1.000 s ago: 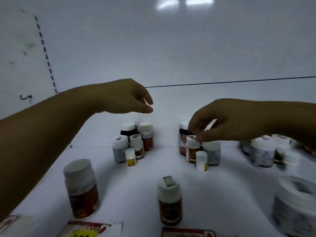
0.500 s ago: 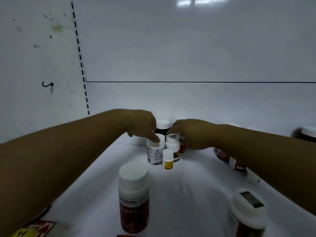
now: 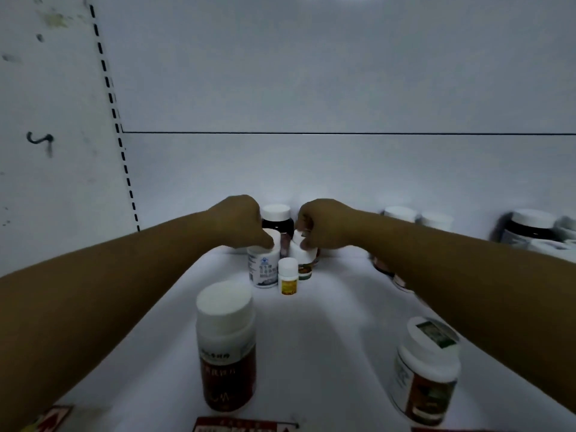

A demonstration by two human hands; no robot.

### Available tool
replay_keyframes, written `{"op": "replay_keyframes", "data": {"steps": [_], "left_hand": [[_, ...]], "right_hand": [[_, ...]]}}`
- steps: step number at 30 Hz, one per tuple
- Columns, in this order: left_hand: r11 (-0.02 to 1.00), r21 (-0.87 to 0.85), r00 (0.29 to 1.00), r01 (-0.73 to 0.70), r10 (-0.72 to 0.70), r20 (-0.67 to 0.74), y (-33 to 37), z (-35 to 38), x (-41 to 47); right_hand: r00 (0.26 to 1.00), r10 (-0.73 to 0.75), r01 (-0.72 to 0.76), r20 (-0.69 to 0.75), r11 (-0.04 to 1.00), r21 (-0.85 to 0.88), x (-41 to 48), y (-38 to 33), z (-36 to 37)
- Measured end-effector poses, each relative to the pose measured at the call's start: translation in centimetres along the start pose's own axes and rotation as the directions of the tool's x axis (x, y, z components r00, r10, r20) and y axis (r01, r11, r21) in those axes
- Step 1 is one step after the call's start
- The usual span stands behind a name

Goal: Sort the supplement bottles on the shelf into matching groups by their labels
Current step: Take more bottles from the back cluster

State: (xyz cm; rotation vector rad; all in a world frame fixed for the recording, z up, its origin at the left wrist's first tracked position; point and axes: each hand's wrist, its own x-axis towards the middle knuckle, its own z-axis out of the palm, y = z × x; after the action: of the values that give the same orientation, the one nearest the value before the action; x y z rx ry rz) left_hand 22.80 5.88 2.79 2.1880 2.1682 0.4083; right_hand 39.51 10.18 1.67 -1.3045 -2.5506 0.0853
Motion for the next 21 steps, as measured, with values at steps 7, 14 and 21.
{"op": "replay_keyframes", "data": {"steps": [7, 14, 21], "left_hand": [[0.881, -0.470, 0.980, -0.049, -0.048, -0.193, 1.7, -6.9, -2.8], [0.819, -0.542, 0.978, -0.189, 0.207, -0.028, 9.7, -6.9, -5.8], [0.832, -0.511, 0.965, -0.216, 0.263, 0.021, 14.3, -4.7, -6.9]], "right_hand": [[0.991, 0.121, -0.104, -0.049, 0.958, 0.267, -6.4, 3.9, -9.1], [0.968, 0.078, -0.140, 0.237, 0.957, 0.254, -16.5, 6.3, -11.8], [0.941, 0.009, -0.041, 0.339, 0.995, 0.087, -19.5, 6.0, -8.2]]}}
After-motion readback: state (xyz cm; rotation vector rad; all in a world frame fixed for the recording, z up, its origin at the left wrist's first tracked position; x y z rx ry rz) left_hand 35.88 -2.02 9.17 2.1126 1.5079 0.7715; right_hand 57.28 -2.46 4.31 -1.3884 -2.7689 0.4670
